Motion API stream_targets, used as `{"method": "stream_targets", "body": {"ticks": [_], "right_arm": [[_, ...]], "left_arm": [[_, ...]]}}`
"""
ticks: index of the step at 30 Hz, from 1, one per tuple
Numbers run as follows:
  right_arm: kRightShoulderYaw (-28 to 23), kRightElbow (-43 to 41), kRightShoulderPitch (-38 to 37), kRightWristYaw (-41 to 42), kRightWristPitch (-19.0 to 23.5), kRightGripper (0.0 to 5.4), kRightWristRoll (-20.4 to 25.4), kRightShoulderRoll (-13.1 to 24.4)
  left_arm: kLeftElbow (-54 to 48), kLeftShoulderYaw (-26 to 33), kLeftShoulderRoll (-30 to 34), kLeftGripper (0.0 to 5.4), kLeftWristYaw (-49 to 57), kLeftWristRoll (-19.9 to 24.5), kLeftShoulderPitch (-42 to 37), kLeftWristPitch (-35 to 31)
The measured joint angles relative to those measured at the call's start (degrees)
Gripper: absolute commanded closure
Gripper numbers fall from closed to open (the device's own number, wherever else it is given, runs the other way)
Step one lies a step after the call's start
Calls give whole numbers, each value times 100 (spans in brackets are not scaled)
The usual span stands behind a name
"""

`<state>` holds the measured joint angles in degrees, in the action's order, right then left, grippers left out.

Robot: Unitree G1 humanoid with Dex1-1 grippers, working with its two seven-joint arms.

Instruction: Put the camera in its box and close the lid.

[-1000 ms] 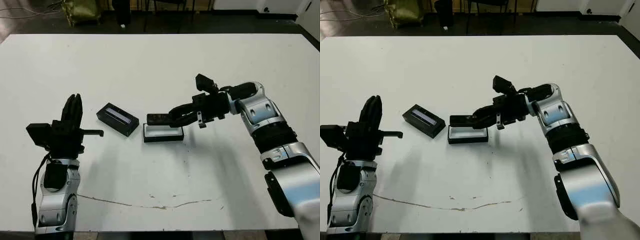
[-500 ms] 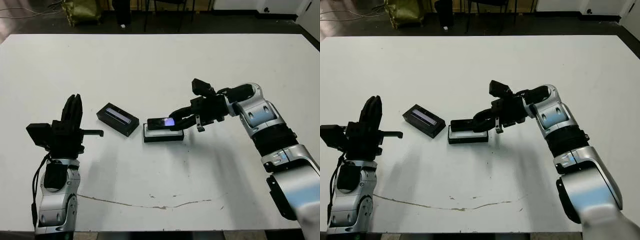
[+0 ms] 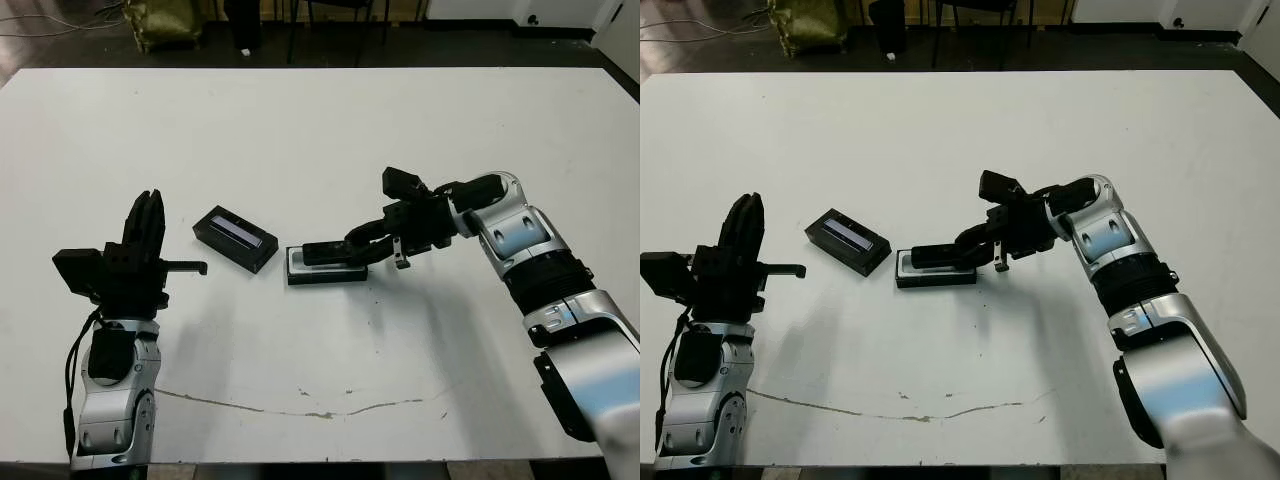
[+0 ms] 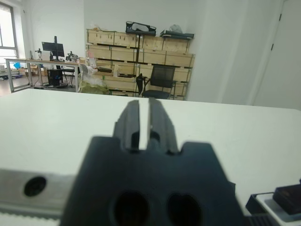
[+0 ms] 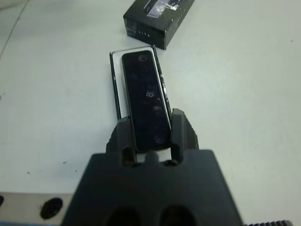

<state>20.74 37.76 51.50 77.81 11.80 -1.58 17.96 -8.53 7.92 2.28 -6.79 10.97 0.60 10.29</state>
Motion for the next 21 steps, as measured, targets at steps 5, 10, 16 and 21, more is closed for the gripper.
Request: {"method": "stream_targets", "body": {"ticks": [5, 10, 16, 21], "right_arm": [[89, 39, 16, 3, 9, 519, -52, -65], [122, 39, 50, 1, 6, 519, -77, -94], [200, -1, 133, 2, 7, 519, -167, -138], [287, -153, 145, 8, 58, 519, -238, -119]], "left_arm": [[8, -1, 0, 540, -1, 3, 4, 22], [54, -2, -1, 540, -15, 7, 5, 50], [57, -7, -6, 540, 3, -11, 11, 108], [61, -7, -8, 540, 4, 2, 21, 119]]}}
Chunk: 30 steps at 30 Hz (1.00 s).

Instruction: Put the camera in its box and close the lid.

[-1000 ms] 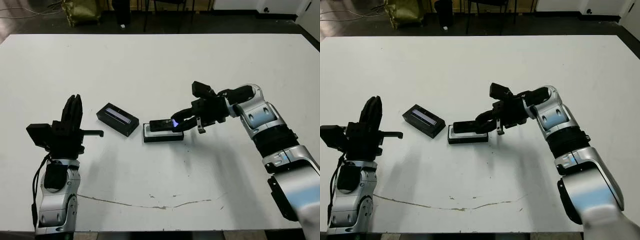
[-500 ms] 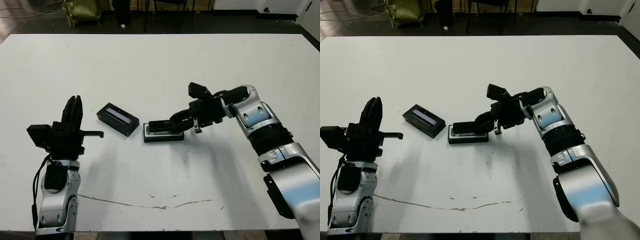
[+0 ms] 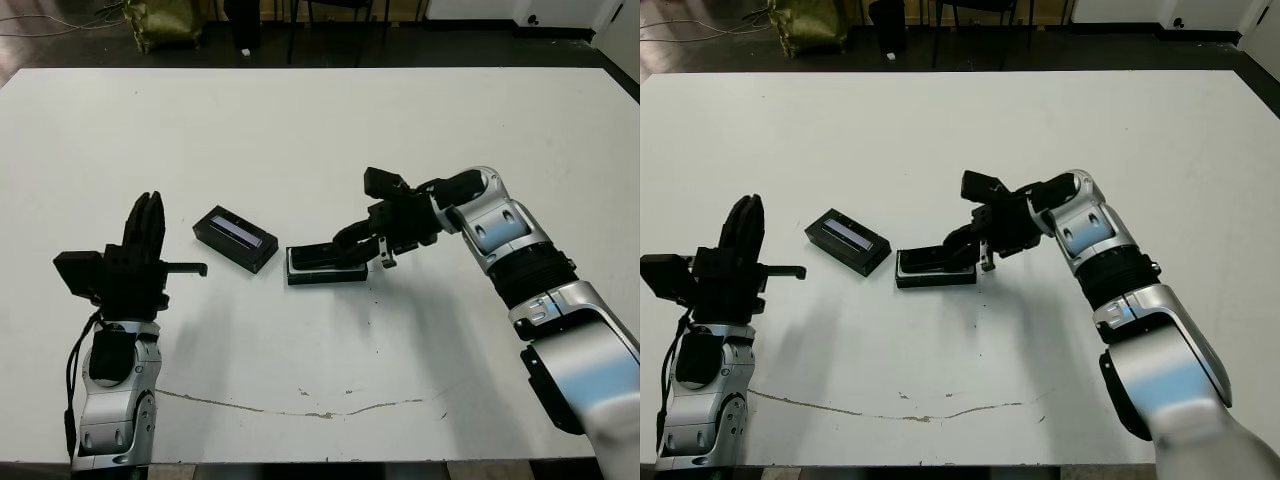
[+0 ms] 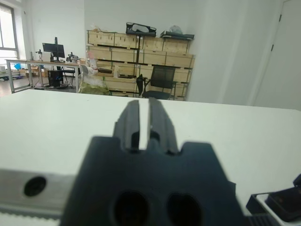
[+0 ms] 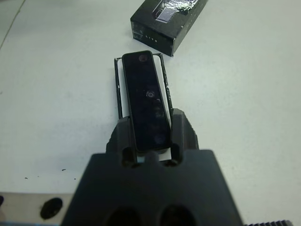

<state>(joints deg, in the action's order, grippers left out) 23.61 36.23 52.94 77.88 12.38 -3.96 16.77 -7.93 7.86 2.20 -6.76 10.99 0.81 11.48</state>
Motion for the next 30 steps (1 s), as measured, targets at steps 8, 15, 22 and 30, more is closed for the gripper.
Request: {"method": "stream_targets", "body": {"ticks": [8, 15, 22, 30], "right_arm": [[93, -316, 10, -8, 90, 519, -123, 60], [186, -576, 48, -28, 242, 520, -259, 123], [257, -856, 145, -28, 503, 520, -388, 255], [499, -1258, 310, -19, 800, 520, -656, 323]], "left_arm": [[0, -7, -2, 540, 2, 0, 41, 0], [2, -7, -2, 540, 28, -10, 53, 21], [2, -23, -3, 540, 45, -10, 57, 21], [-14, -50, -4, 540, 91, -20, 58, -35]]}}
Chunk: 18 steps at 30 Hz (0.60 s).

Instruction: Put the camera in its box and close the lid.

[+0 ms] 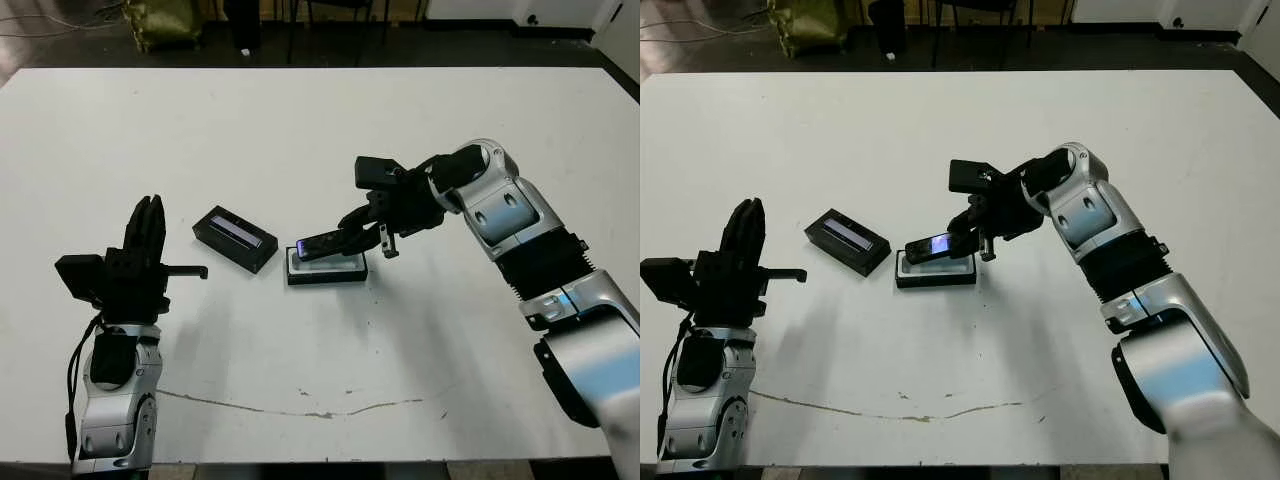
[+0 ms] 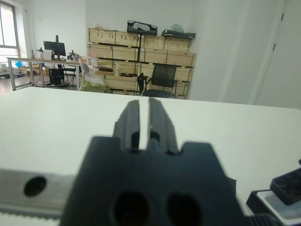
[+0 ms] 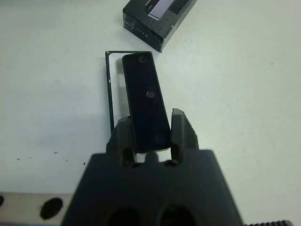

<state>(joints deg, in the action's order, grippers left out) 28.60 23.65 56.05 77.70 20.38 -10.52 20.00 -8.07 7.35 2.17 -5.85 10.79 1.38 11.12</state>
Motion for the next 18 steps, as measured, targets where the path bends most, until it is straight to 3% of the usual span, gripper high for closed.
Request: {"method": "stream_targets", "body": {"ticks": [18], "right_arm": [[281, -211, 95, 209, 153, 520, -184, 59]], "left_arm": [[-48, -1, 1, 540, 26, 23, -1, -123]]}}
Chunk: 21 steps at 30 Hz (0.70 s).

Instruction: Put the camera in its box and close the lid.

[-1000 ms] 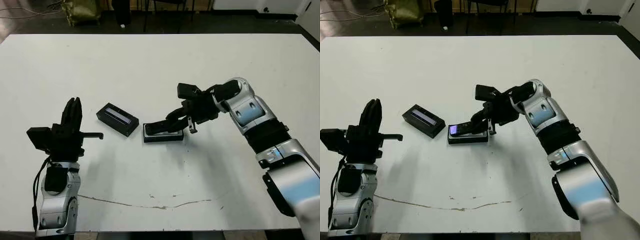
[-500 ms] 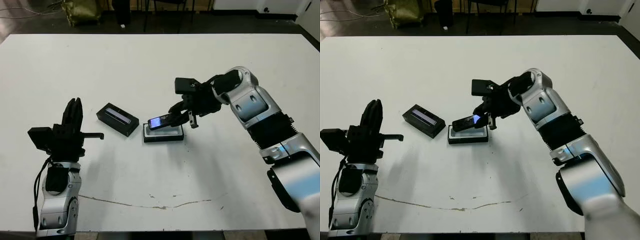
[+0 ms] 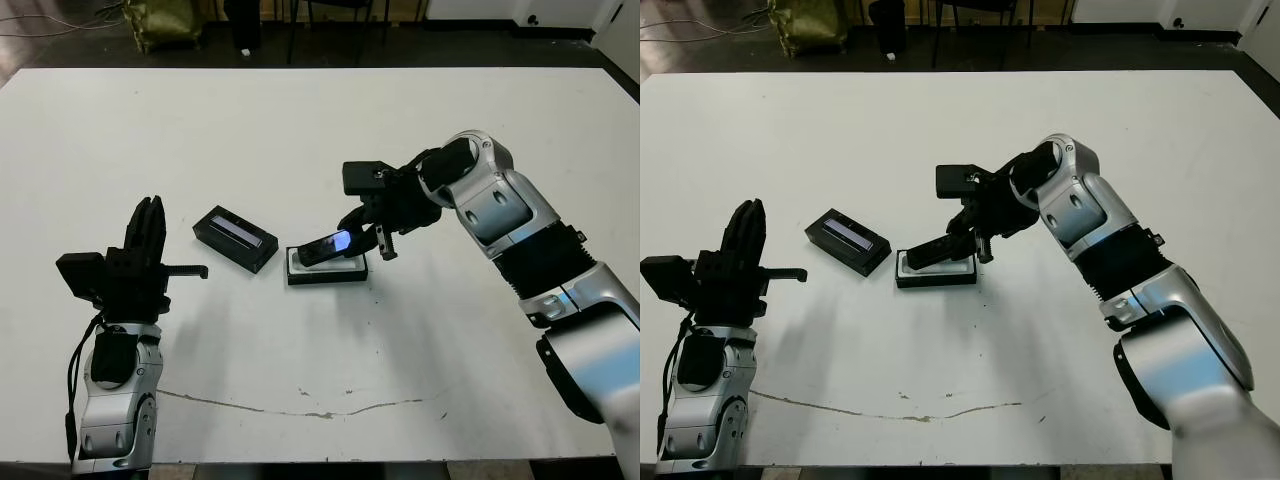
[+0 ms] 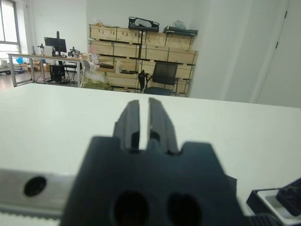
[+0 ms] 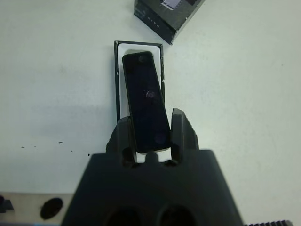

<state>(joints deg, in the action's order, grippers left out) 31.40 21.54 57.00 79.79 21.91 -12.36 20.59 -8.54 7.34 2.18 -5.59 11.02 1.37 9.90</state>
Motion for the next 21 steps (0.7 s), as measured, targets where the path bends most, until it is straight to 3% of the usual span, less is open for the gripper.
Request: {"method": "stream_targets", "body": {"ticks": [21], "right_arm": [[172, 134, 2, -83, -65, 520, -218, -36]], "left_arm": [[0, 0, -1, 540, 1, 20, 15, -28]]}}
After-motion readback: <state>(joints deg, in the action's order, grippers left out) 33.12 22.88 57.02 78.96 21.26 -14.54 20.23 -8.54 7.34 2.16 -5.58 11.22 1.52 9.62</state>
